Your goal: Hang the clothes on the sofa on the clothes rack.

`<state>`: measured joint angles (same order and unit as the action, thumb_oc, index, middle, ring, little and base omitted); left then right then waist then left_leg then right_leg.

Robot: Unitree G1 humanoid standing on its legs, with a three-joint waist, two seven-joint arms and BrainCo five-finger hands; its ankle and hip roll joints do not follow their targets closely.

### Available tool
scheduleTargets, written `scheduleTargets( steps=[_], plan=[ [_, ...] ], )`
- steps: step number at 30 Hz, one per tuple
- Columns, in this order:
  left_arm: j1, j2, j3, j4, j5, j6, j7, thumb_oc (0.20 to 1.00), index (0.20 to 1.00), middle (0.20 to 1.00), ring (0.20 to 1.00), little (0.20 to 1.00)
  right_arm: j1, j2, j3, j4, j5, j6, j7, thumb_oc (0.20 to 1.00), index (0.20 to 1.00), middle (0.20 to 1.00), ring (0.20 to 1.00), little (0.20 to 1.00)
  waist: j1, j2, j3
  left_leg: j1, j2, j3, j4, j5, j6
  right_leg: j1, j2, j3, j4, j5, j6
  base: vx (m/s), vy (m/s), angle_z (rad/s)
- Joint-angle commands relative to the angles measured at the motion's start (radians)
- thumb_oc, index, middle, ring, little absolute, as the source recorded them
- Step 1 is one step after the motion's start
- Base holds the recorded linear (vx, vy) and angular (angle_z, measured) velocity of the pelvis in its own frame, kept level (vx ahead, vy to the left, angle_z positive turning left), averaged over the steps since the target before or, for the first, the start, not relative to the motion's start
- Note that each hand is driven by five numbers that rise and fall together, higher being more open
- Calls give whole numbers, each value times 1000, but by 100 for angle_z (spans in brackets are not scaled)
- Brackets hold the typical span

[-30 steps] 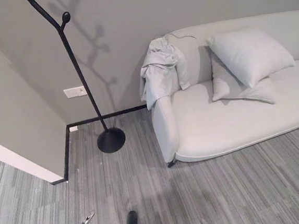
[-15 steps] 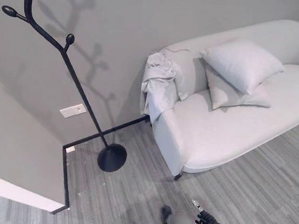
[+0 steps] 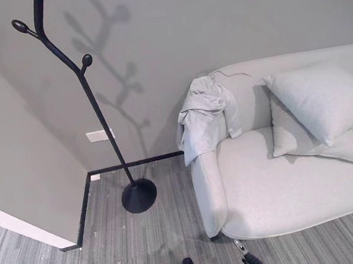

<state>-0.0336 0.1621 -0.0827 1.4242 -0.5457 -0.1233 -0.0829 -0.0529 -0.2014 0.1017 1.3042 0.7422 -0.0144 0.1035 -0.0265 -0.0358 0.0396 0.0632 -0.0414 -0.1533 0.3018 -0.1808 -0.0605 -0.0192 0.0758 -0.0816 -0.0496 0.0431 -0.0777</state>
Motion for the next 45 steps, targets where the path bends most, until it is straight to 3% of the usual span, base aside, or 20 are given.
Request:
scheduleTargets(
  steps=[1,2,3,4,5,6,8,11,13,14,16,20,23,26,32,37,41,45],
  plan=[
    [-19,-52,-37,-23,-12,-29,10,1000,1000,1000,1000,1000,-42,-7,28,-49,-90,-67,-27,1000,1000,1000,1000,1000,6,-23,23,-68,-26,63,114,172,20,38,-49,114,37,-12,90,146,-35,32],
    [-16,-54,-33,-42,-25,-34,11,1000,1000,1000,1000,1000,-47,-16,37,-78,-109,-76,-35,1000,1000,1000,1000,1000,11,-33,27,-101,-17,83,102,155,32,53,-62,114,23,-15,93,271,11,8],
    [0,-53,-14,-93,-79,-38,11,1000,1000,1000,1000,1000,-47,-40,42,-154,-142,-85,-57,1000,1000,1000,1000,1000,26,-53,30,-127,4,108,-1,88,60,82,-87,118,2,-25,105,221,22,-7],
    [2,-54,-14,-94,-79,-37,11,1000,1000,1000,1000,1000,-46,-40,42,-155,-143,-84,-58,1000,1000,1000,1000,1000,27,-53,33,-122,4,110,-3,88,60,87,-87,119,1,-25,106,299,66,-14],
    [13,-57,4,-96,-113,-36,6,1000,1000,1000,1000,1000,-48,-64,46,-233,-185,-94,-74,1000,1000,1000,1000,1000,41,-52,32,-167,24,80,-142,129,55,95,-90,123,-6,-42,106,144,43,-15],
    [14,-57,4,-96,-113,-36,6,1000,1000,1000,1000,1000,-47,-65,46,-234,-185,-94,-74,1000,1000,1000,1000,1000,41,-53,34,-161,23,80,-149,132,55,98,-91,123,-6,-43,106,229,78,-13],
    [23,-63,38,-93,-179,-36,12,1000,1000,1000,1000,1000,-54,-89,56,-310,-248,-104,-105,1000,1000,1000,1000,1000,63,-38,36,-228,46,14,-285,234,38,129,-80,138,-16,-73,100,216,70,7],
    [28,-69,91,-108,-260,-43,20,1000,1000,1000,1000,1000,-69,-128,54,-410,-348,-111,-166,1000,1000,1000,1000,1000,85,-27,46,-292,41,-36,-388,276,15,183,-80,171,-17,-111,99,327,133,-8],
    [41,-67,150,-97,-258,-44,35,1000,1000,1000,1000,1000,-80,-169,35,-498,-467,-101,-221,1000,1000,1000,1000,1000,102,-7,28,-305,54,-26,-389,282,4,221,-92,202,0,-141,110,447,270,-24],
    [51,-69,160,-90,-257,-40,36,1000,1000,1000,1000,1000,-81,-179,29,-519,-507,-92,-237,1000,1000,1000,1000,1000,107,6,19,-281,68,-23,-389,311,6,233,-98,209,8,-153,115,352,271,-76],
    [60,-64,189,-55,-247,-31,47,1000,1000,1000,1000,1000,-77,-193,0,-583,-580,-81,-286,1000,1000,1000,1000,1000,113,10,6,-254,60,-4,-377,327,10,250,-139,204,12,-156,134,328,274,-94],
    [64,-30,231,-50,-240,-28,66,1000,1000,1000,1000,1000,-80,-188,-39,-655,-616,-74,-346,1000,1000,1000,1000,1000,124,-4,-21,-234,36,39,-347,300,26,245,-197,217,5,-138,165,227,167,-41],
    [55,1,254,-82,-208,-36,100,1000,1000,1000,1000,1000,-117,-231,-49,-725,-790,-37,-434,1000,1000,1000,1000,1000,139,-15,-11,-284,4,57,-256,250,49,212,-235,215,-3,-123,177,123,117,-22],
    [48,13,242,-94,-177,-45,116,1000,1000,1000,1000,1000,-158,-276,-65,-754,-901,-16,-515,1000,1000,1000,1000,1000,149,-18,3,-338,-9,55,-210,224,58,187,-242,212,-21,-113,180,23,48,0],
    [44,11,225,-100,-166,-54,116,1000,1000,1000,1000,1000,-229,-326,-65,-751,-956,-14,-563,1000,1000,1000,1000,1000,165,-24,18,-413,-20,37,-166,208,63,145,-233,204,-38,-109,177,-13,6,13],
    [70,5,210,-75,-145,-56,114,1000,1000,1000,1000,1000,-347,-415,-26,-715,-1055,-1,-629,1000,1000,1000,1000,1000,204,-34,37,-471,-29,17,-134,198,66,116,-223,187,-38,-113,177,4,-8,13],
    [79,13,200,-53,-134,-56,121,1000,1000,1000,1000,1000,-451,-437,34,-694,-1072,-3,-661,1000,1000,1000,1000,1000,232,-40,58,-507,-39,7,-105,187,65,99,-219,178,-38,-117,178,1,2,-1],
    [60,20,155,-73,-131,-72,128,1000,1000,1000,1000,1000,-598,-440,180,-595,-1120,5,-651,1000,1000,1000,1000,1000,267,-43,84,-549,-52,-5,-65,173,63,83,-217,173,-38,-118,179,3,8,10]
  ],
)
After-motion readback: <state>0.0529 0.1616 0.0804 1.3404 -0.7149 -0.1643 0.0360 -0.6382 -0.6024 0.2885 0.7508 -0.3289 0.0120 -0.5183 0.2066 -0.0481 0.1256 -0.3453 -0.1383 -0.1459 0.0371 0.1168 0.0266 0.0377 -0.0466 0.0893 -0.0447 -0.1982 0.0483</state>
